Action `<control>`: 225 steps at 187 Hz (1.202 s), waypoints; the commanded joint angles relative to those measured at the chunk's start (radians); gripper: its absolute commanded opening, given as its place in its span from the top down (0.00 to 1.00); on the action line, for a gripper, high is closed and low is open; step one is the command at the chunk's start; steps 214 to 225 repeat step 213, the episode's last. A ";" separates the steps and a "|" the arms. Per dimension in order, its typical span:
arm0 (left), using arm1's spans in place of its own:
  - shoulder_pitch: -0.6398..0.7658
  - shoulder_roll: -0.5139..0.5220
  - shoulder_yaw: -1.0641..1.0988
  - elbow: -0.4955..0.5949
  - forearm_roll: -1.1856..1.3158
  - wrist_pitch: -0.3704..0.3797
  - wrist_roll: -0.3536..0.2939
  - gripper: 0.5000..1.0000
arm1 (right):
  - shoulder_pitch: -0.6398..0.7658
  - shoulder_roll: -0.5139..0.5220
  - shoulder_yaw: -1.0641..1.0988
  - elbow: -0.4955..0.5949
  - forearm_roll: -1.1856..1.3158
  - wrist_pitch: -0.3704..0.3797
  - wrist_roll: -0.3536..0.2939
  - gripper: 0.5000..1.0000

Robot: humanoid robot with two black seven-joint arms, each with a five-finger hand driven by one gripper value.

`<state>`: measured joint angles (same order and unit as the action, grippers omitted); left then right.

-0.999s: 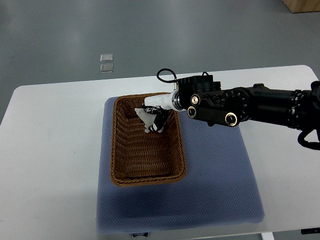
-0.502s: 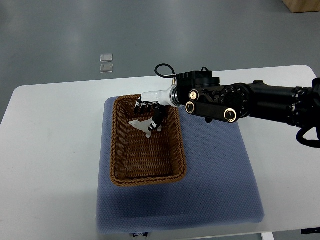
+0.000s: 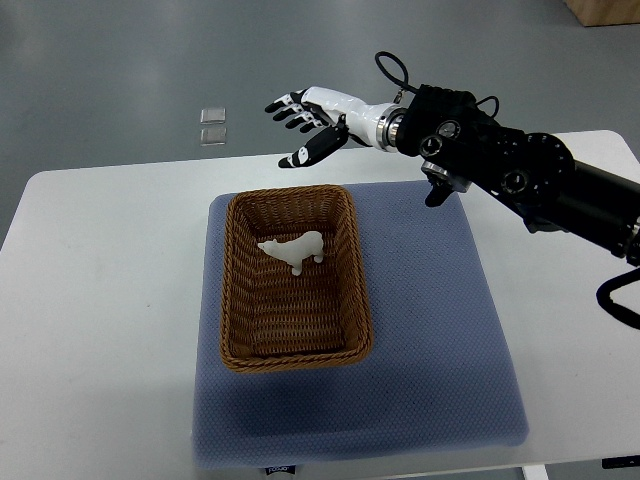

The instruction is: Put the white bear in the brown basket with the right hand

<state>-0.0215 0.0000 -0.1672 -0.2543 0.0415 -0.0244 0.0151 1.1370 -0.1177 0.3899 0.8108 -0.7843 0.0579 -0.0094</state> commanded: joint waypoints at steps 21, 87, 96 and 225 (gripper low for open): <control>0.000 0.000 0.000 0.003 0.000 0.000 0.000 0.00 | -0.279 0.047 0.469 0.001 0.059 -0.046 0.049 0.21; 0.000 0.000 0.000 -0.003 0.000 0.000 0.000 0.00 | -0.385 0.075 0.696 -0.073 0.525 -0.043 0.055 0.14; 0.000 0.000 0.000 -0.005 0.001 0.000 0.000 0.00 | -0.385 0.073 0.698 -0.091 0.577 -0.038 0.068 0.14; 0.000 0.000 0.000 -0.005 0.001 -0.002 0.000 0.00 | -0.419 0.073 0.698 -0.156 0.741 0.142 0.207 0.14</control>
